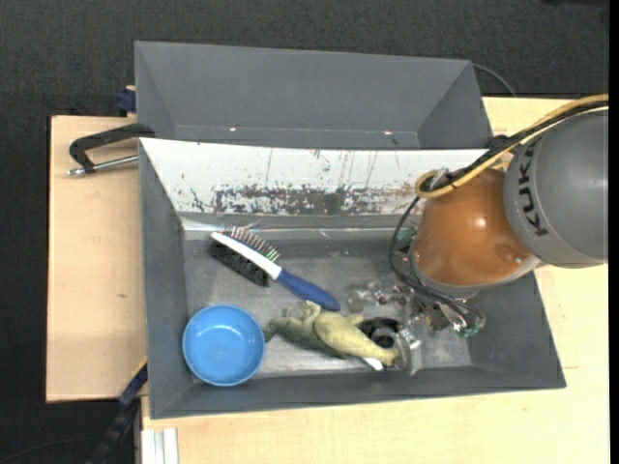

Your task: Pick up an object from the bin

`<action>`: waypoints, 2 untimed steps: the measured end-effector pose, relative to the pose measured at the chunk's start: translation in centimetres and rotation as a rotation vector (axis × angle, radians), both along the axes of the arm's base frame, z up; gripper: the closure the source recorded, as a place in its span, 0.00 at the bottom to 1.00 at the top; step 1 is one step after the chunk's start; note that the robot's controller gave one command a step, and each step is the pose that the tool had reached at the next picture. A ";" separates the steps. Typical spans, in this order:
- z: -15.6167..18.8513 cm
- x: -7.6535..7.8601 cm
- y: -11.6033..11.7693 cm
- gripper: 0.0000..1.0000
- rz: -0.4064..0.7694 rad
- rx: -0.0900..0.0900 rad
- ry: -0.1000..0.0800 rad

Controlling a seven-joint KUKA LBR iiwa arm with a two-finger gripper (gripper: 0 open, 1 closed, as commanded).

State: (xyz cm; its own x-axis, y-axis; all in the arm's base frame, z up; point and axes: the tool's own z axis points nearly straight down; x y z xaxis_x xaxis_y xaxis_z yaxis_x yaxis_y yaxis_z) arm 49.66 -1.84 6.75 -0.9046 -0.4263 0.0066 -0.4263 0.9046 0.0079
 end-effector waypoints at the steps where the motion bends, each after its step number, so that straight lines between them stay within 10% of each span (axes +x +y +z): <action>1: 0.6 0.3 -0.5 1.00 -0.006 -0.005 -0.006; 2: 15.4 0.2 -0.8 1.00 0.374 -0.004 -0.022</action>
Offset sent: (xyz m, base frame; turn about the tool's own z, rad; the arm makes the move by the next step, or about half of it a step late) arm 0.0000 0.0000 0.0000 0.0000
